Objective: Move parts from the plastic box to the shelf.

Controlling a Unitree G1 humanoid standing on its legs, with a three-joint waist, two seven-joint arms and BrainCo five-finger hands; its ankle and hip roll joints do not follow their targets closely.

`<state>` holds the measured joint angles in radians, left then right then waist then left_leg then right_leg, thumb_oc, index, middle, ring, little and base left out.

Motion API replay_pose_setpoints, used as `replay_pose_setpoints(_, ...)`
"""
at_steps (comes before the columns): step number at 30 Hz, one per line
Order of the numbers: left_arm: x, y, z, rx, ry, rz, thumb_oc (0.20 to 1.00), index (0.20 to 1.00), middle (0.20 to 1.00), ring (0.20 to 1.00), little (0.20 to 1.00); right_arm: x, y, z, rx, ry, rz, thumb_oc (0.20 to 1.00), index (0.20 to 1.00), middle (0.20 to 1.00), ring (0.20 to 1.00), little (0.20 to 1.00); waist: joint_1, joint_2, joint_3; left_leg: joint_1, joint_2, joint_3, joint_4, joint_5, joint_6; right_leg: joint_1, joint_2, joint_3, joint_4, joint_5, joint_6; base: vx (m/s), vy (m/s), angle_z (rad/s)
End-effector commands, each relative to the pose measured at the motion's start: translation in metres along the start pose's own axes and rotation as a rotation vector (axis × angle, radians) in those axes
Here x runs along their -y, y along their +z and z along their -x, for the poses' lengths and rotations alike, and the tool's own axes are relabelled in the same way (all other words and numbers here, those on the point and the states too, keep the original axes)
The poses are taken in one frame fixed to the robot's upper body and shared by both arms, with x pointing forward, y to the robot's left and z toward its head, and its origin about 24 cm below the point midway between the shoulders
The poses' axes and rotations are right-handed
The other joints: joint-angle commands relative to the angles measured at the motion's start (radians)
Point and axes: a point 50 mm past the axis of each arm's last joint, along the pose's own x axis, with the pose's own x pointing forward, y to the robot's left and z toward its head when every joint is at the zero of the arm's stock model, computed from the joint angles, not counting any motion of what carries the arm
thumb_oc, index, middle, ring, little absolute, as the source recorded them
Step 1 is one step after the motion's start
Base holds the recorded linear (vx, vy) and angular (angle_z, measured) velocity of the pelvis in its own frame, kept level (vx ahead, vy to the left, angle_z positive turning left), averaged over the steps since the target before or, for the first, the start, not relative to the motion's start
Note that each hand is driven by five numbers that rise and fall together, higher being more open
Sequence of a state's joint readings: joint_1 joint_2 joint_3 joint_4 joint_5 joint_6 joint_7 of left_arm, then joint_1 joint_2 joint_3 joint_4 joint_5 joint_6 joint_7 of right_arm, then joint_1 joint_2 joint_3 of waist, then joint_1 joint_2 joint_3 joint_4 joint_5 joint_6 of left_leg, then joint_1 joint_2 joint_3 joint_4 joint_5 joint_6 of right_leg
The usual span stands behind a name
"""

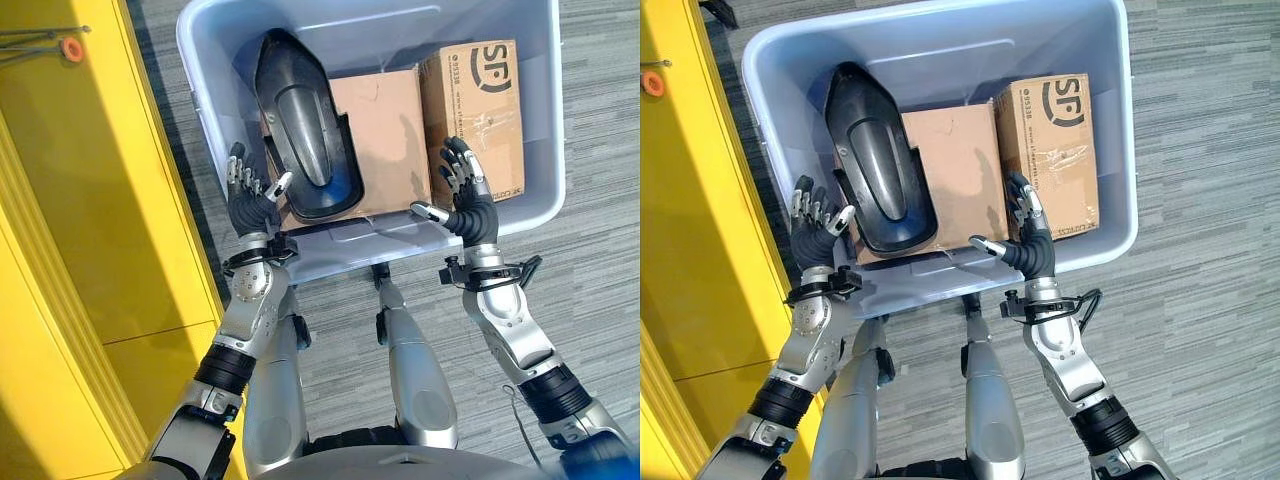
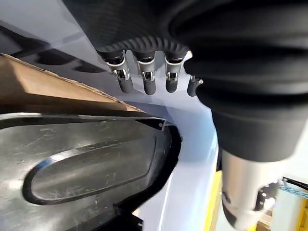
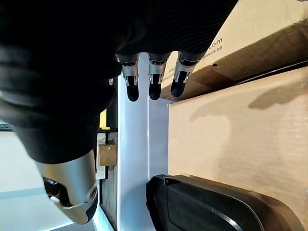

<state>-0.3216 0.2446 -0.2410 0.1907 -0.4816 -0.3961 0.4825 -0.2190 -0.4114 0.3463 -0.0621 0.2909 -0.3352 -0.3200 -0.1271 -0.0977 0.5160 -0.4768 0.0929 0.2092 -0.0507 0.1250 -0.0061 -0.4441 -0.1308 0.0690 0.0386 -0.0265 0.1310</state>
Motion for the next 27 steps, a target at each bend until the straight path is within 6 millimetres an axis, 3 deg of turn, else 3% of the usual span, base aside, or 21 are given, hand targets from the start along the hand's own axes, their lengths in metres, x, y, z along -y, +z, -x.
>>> replay_pose_setpoints(1,0.003,0.010,-0.015,0.057,-0.009,-0.011,1.000,1.000,1.000,1.000,1.000,0.004,0.024,-0.008,0.137,-0.020,-0.016,1.000,1.000,1.000,1.000,1.000,0.009,-0.042,0.004,0.086,0.122,-0.030,0.012,0.004,-0.137,-0.047,-0.052,-0.005,-0.036,0.208,0.060,0.00,0.000,0.00)
replay_pose_setpoints(16,0.015,0.003,-0.036,0.010,0.050,0.017,1.000,1.000,1.000,1.000,1.000,-0.007,0.016,-0.013,0.099,-0.006,-0.070,1.000,1.000,1.000,1.000,1.000,-0.016,-0.049,-0.016,0.107,0.126,-0.015,0.012,-0.006,-0.138,-0.046,-0.041,0.012,-0.035,0.208,0.058,0.00,0.001,-0.01)
replay_pose_setpoints(27,0.009,-0.016,-0.041,-0.064,0.083,-0.126,1.000,1.000,1.000,1.000,1.000,-0.010,0.012,-0.011,0.076,0.009,-0.090,1.000,1.000,1.000,1.000,1.000,-0.034,-0.053,-0.032,0.116,0.129,-0.004,0.012,-0.013,-0.139,-0.052,-0.034,0.023,-0.034,0.207,0.057,0.01,0.002,-0.07)
